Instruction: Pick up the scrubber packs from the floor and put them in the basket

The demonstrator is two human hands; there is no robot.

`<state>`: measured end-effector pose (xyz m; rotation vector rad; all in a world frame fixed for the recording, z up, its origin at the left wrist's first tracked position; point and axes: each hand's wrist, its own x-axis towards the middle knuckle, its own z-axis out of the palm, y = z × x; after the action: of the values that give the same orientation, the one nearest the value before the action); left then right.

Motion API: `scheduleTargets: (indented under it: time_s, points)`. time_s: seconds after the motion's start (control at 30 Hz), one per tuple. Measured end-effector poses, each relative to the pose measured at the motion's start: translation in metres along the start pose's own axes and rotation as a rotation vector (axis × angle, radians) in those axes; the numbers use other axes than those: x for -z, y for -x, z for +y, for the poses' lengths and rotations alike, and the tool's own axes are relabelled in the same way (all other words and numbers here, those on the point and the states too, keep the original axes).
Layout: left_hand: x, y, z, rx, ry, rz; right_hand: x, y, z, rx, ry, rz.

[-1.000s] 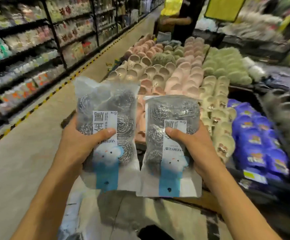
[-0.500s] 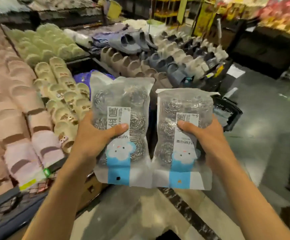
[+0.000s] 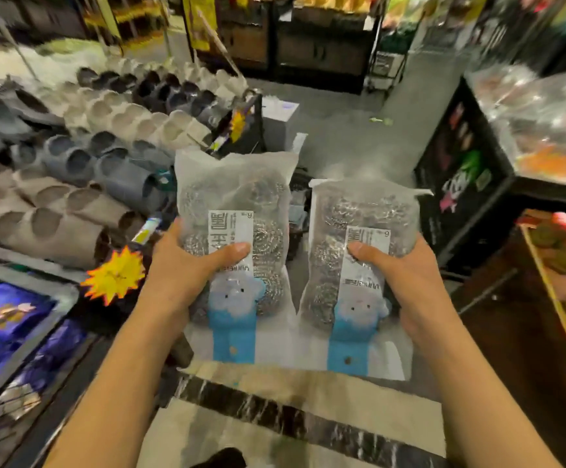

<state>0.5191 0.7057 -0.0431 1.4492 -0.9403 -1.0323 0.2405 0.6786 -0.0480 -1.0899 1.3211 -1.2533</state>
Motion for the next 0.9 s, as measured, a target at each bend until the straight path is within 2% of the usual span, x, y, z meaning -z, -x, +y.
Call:
scheduleTargets:
  time_s: [0.23, 0.5, 0.73, 0.9]
  points:
    - [-0.103, -0.116, 0.004, 0.001, -0.037, -0.152, 0.049, -0.106, 0.002, -0.049, -0.032, 0.159]
    - [-0.191, -0.266, 0.017, 0.078, 0.052, -0.194, 0.063, -0.261, -0.009, -0.140, -0.001, 0.240]
    - [-0.272, -0.379, 0.031, 0.102, 0.059, -0.230, 0.091, -0.389, -0.019, -0.121, 0.019, 0.295]
    - [-0.346, -0.455, 0.033, 0.119, 0.054, -0.246, 0.125, -0.486, -0.018, -0.123, 0.017, 0.275]
